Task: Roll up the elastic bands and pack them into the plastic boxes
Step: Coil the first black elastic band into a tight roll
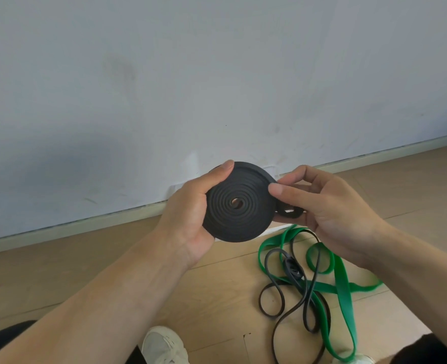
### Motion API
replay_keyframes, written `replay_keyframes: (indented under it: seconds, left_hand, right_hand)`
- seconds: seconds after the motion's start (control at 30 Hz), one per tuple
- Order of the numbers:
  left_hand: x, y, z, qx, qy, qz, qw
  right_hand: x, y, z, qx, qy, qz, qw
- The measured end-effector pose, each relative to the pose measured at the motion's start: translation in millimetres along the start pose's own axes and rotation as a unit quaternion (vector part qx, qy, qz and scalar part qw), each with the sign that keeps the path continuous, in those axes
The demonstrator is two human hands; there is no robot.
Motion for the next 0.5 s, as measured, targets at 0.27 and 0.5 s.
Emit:
replay_keyframes:
  seconds: [0.27,0.5]
  left_hand:
    - [-1,-13,1,0.015,0.039,0.117,0.992]
    - [1,-9,2,-0.02,0.042,0.075,0.996]
  right_hand:
    - [-26,30,0,-0.031,-0.021,-0.113,0.993]
    - [-20,19,-5,0.01,0.032,-0.137,0.99]
Point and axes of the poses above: each hand's wrist, its own z-axis towards the middle knuckle, its own x-axis out of the palm, y = z × x, the point moved 4 cm from there along z, towards the middle knuckle, and after that the axes turned 9 degrees about -z, right-handed, at the moved point
